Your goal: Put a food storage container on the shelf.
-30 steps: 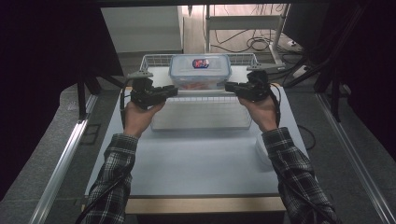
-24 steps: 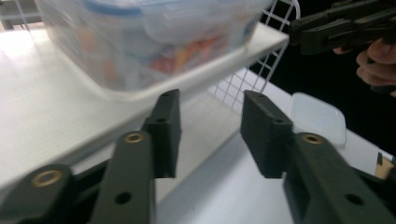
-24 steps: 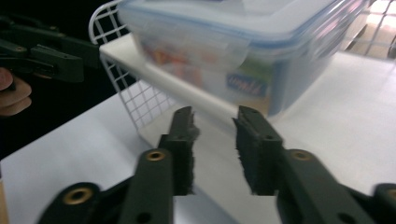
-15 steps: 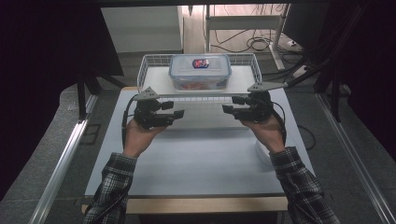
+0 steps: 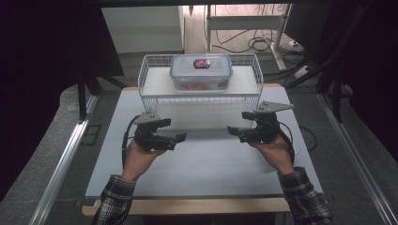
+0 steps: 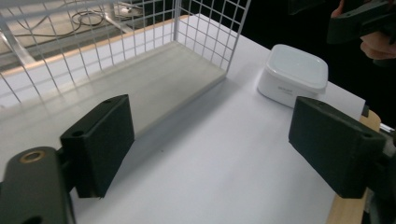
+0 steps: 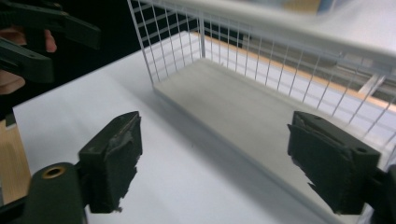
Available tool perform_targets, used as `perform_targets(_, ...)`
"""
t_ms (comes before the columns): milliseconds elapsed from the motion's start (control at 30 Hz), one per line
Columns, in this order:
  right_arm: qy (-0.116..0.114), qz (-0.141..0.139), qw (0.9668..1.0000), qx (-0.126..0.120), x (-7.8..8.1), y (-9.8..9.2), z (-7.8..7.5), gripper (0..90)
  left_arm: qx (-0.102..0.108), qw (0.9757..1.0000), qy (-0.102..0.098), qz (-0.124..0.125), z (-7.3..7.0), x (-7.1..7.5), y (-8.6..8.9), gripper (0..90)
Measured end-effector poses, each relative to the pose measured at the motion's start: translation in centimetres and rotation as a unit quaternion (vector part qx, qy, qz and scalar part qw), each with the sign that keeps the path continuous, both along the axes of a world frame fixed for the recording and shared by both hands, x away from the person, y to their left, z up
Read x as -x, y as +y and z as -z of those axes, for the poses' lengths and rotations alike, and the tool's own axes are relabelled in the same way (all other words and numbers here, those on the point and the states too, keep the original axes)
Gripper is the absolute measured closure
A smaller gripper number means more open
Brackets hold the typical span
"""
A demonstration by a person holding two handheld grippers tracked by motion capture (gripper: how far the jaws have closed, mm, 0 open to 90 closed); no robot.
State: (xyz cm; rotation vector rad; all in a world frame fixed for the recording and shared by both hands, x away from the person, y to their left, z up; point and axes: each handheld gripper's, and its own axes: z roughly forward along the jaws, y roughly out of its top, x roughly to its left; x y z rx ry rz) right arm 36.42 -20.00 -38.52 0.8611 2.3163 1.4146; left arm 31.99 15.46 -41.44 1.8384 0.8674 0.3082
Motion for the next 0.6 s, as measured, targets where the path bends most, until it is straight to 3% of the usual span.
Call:
perform_targets(133, 0.007, -0.001, 0.9999, 0.008, 0.5, -0.4, 1.0, 11.2, -0.013, 0.9999, 0.008, -0.006, 1.2, 0.4, 0.0, 10.4)
perform_targets(267, 0.002, 0.000, 0.9997, 0.026, 1.0, -0.4, 1.4, 4.5, -0.024, 0.9997, -0.001, -0.010, 2.0, 0.9, 0.0, 7.3)
perform_targets(500, -0.004, -0.004, 0.9999, 0.009, 2.1, -0.7, 2.2, 0.0, -0.036, 0.9991, -0.018, -0.013, 3.1, 2.3, 0.1, 3.9)
perform_targets(600, -0.018, -0.002, 0.9997, 0.016, 2.9, -0.9, 2.8, 0.0, -0.032, 0.9991, -0.020, -0.017, 3.3, 2.9, 0.4, 3.7)
